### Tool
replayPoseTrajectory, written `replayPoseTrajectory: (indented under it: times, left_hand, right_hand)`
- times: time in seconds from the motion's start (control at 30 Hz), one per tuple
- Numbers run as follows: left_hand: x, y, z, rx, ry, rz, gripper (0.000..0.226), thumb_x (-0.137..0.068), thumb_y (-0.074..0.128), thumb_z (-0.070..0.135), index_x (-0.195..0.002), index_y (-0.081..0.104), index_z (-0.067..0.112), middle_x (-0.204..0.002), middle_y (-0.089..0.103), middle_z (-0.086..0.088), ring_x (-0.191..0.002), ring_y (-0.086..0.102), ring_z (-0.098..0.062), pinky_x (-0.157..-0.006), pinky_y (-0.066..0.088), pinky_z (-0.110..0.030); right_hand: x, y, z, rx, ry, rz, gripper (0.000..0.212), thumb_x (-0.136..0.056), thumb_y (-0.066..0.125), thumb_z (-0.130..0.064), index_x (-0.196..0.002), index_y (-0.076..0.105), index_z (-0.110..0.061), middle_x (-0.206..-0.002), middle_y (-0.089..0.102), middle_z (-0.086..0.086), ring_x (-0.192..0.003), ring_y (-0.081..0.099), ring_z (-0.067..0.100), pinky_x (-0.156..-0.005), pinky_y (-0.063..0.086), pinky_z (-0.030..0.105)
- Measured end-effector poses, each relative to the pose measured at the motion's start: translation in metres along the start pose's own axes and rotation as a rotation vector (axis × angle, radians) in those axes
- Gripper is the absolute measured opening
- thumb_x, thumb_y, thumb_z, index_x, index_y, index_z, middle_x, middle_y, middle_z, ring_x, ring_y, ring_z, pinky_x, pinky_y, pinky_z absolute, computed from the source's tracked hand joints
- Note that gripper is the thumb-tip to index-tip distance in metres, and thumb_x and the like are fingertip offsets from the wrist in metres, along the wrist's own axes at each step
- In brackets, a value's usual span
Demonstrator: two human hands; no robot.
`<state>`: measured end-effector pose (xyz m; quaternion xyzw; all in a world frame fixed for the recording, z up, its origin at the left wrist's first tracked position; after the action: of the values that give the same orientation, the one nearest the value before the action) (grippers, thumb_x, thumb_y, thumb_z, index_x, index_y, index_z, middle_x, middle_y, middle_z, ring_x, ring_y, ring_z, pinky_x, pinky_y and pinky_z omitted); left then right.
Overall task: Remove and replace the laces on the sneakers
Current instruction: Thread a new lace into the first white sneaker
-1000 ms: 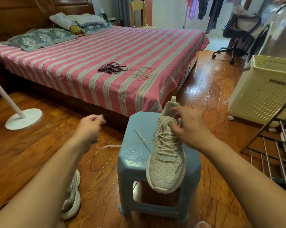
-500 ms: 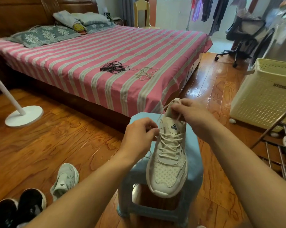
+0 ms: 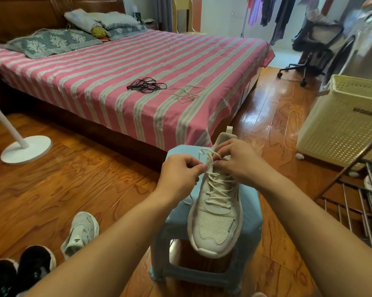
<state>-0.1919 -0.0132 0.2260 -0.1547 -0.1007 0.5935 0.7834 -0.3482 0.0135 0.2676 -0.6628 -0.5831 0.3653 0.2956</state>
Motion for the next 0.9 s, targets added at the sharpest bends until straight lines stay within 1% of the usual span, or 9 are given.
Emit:
replayPoseTrajectory:
  times: [0.07,0.17,0.27,0.43,0.57,0.67,0.73,0.8,0.9]
  left_hand:
    - [0.002,0.001,-0.002,0.014,-0.019,0.024,0.014,-0.09,0.078,0.018,-0.077,0.076,0.013,-0.062,0.069,0.001,-0.055,0.063,-0.007,-0.063,0.058,-0.033]
    - [0.002,0.004,-0.008,0.067,-0.065,0.041,0.015,-0.091,0.077,0.018,-0.077,0.076,0.011,-0.059,0.068,0.002,-0.054,0.062,-0.008,-0.058,0.054,-0.029]
    - [0.003,0.007,-0.005,0.083,-0.035,0.015,0.016,-0.091,0.077,0.018,-0.077,0.077,0.011,-0.058,0.068,0.001,-0.054,0.062,-0.009,-0.056,0.053,-0.026]
    - [0.003,0.002,0.015,-0.117,0.183,0.002,0.007,-0.09,0.077,0.022,-0.085,0.08,0.017,-0.06,0.068,0.012,-0.057,0.064,0.0,-0.057,0.05,-0.015]
    - [-0.002,0.007,0.019,-0.091,0.218,-0.126,0.028,-0.099,0.065,0.017,-0.126,0.068,0.026,-0.085,0.069,-0.002,-0.071,0.068,-0.01,-0.066,0.056,-0.021]
    - [-0.01,0.014,0.016,-0.041,0.189,-0.21,0.032,-0.105,0.053,0.012,-0.129,0.069,0.027,-0.088,0.066,-0.019,-0.068,0.058,-0.02,-0.066,0.053,-0.037]
    - [-0.013,0.015,0.016,-0.073,0.21,-0.216,0.031,-0.105,0.053,0.015,-0.131,0.067,0.025,-0.087,0.065,-0.008,-0.069,0.057,-0.015,-0.068,0.05,-0.036]
    - [-0.013,0.015,0.024,-0.108,0.281,-0.199,0.035,-0.104,0.057,0.02,-0.137,0.061,0.03,-0.103,0.059,0.007,-0.085,0.059,-0.008,-0.08,0.05,-0.026]
    - [-0.013,0.022,0.038,-0.219,0.38,-0.256,0.03,-0.1,0.063,0.029,-0.13,0.065,0.033,-0.133,0.052,0.011,-0.125,0.049,-0.003,-0.105,0.04,-0.023]
  right_hand:
    - [-0.002,0.003,0.001,0.009,0.001,-0.019,0.004,-0.084,0.077,-0.022,-0.084,0.081,-0.024,-0.104,0.067,-0.014,-0.1,0.051,-0.001,-0.075,0.034,0.005]
    - [-0.002,0.008,0.002,-0.002,0.0,-0.029,0.003,-0.083,0.079,-0.024,-0.081,0.081,-0.024,-0.105,0.065,-0.014,-0.104,0.054,0.003,-0.088,0.045,0.024]
    - [-0.001,0.009,0.005,-0.014,0.01,-0.017,0.003,-0.085,0.078,-0.023,-0.083,0.081,-0.024,-0.107,0.063,-0.015,-0.102,0.053,0.0,-0.087,0.039,0.022]
    - [-0.002,0.011,0.008,-0.02,-0.004,-0.025,0.003,-0.085,0.078,-0.024,-0.085,0.08,-0.022,-0.112,0.063,-0.011,-0.106,0.055,0.005,-0.093,0.043,0.026]
    - [0.004,0.006,0.006,-0.151,0.023,-0.008,0.013,-0.086,0.073,-0.019,-0.074,0.075,-0.013,-0.107,0.063,-0.013,-0.098,0.056,0.001,-0.085,0.045,0.024]
    - [0.006,-0.001,0.018,-0.399,0.123,0.027,0.02,-0.092,0.065,-0.014,-0.079,0.069,-0.001,-0.102,0.066,0.006,-0.09,0.061,0.019,-0.081,0.051,0.04]
    - [0.007,-0.008,0.028,-0.516,0.2,0.084,0.021,-0.097,0.06,-0.021,-0.091,0.068,-0.003,-0.107,0.064,0.018,-0.088,0.062,0.03,-0.079,0.053,0.045]
    - [0.005,-0.008,0.029,-0.454,0.188,0.1,0.022,-0.098,0.056,-0.028,-0.097,0.065,-0.008,-0.104,0.063,0.017,-0.09,0.063,0.032,-0.08,0.055,0.048]
    - [0.005,-0.003,0.011,-0.284,0.057,0.05,0.014,-0.098,0.052,-0.019,-0.091,0.061,-0.012,-0.1,0.06,0.011,-0.084,0.055,0.016,-0.069,0.048,0.031]
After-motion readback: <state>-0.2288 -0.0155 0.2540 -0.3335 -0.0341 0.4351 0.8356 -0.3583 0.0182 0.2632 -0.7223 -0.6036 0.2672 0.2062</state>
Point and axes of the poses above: each hand's wrist, its own x-axis away from the middle knuckle, its own y-axis out of the palm, z = x × y, the point moved 8 cm from there along -x, towards the middle knuckle
